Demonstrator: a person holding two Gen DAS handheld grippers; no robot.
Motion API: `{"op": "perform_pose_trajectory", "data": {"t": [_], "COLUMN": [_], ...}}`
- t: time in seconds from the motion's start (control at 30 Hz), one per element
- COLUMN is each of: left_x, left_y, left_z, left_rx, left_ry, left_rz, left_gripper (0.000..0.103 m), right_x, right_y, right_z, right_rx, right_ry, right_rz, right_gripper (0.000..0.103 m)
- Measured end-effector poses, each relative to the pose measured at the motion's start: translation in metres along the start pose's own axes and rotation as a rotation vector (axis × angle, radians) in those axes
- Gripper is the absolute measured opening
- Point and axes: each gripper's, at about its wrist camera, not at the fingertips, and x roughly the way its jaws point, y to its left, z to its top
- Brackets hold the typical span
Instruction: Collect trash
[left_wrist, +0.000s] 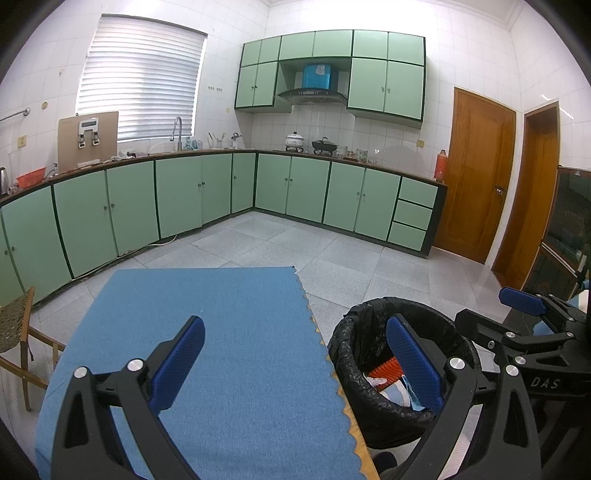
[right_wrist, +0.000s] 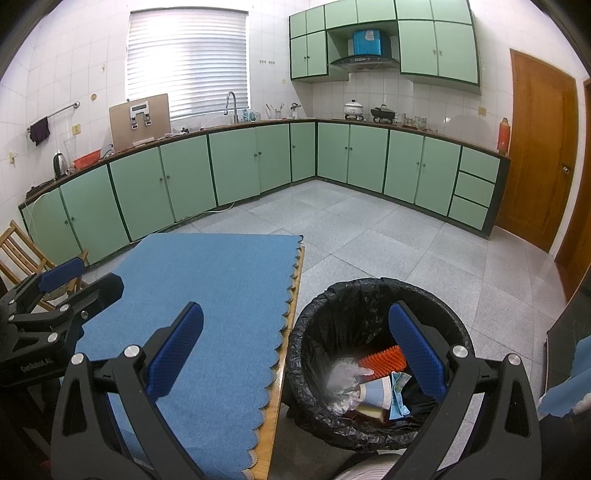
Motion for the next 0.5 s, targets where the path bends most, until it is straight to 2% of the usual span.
{"op": "perform_pose_trajectory", "data": {"t": [0.5], "left_x": [0.0016], "left_y": [-0.0039], "left_z": [-0.0006], "left_rx": [0.0], "left_ry": [0.004], "left_rz": [-0.001], "left_gripper": [0.097], "right_x": [0.0049], "right_y": [-0.0052], "right_z": [-0.0017], "right_rx": [0.003], "right_ry": [0.013], "right_rz": [0.003], "right_gripper": [0.098]}}
